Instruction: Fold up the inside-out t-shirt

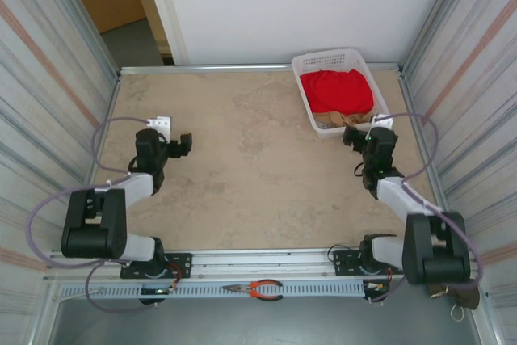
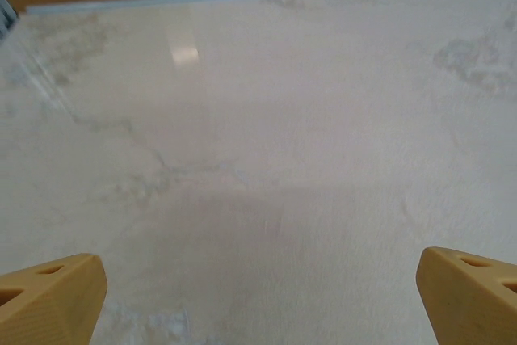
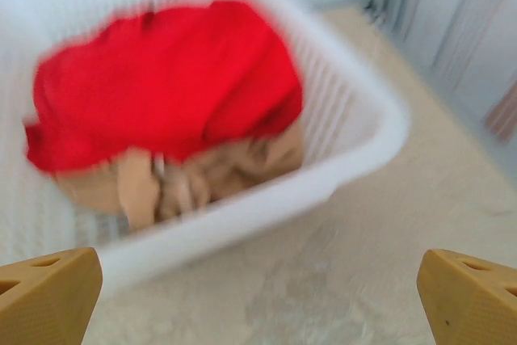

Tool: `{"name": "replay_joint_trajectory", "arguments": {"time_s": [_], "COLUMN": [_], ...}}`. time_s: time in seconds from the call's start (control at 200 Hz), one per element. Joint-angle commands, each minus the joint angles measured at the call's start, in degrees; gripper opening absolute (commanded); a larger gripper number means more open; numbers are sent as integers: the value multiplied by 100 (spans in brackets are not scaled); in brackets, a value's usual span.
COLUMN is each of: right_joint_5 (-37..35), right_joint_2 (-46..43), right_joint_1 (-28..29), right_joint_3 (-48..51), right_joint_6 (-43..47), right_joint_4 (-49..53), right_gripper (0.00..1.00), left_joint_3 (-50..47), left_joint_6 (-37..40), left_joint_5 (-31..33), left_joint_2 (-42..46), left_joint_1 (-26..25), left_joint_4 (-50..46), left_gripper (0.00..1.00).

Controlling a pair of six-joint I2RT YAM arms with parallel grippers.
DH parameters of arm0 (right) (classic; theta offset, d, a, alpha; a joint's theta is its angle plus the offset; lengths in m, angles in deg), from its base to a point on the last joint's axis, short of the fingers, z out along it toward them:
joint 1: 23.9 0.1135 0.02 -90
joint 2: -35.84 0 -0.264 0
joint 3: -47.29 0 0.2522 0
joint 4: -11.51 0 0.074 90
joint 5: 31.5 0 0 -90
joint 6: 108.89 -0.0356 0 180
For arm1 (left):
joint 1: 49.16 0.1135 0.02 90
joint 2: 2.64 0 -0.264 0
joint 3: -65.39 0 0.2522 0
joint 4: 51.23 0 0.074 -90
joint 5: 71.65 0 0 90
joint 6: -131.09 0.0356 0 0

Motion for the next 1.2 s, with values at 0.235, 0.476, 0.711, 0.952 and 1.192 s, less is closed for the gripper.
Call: {"name": "replay_joint_trajectory", "arguments": {"time_s": [0.235, 0.476, 0.711, 0.952, 1.192], "right_joint_5": [1862, 2258, 1612, 821, 802], "right_joint_2": [87, 2906, 5148, 6631, 6533], "right_joint_1": [-812, -588, -352, -319, -1030], "right_joint_3": [-2729, -5356, -7400, -8955, -8570], "right_joint_6": [-1374, -1297, -1319, -1484, -1851], "right_joint_4": [3616, 5223, 5920, 6617, 6567], "right_gripper": [99, 95, 96, 95, 47], "left_joint_3": [1511, 2242, 2210, 2057, 1997], "left_joint_6": [-1613, -2197, -2850, -3181, -3221], "left_joint_5": [558, 589, 384, 162, 47], "left_joint_2": [1026, 1188, 1132, 923, 799], "left_joint_1": [-667, -1974, -2816, -3062, -3097], "left_joint_4": [-3340, -4493, -4460, -4212, -4278], "left_gripper": [99, 99, 99, 99, 99]}}
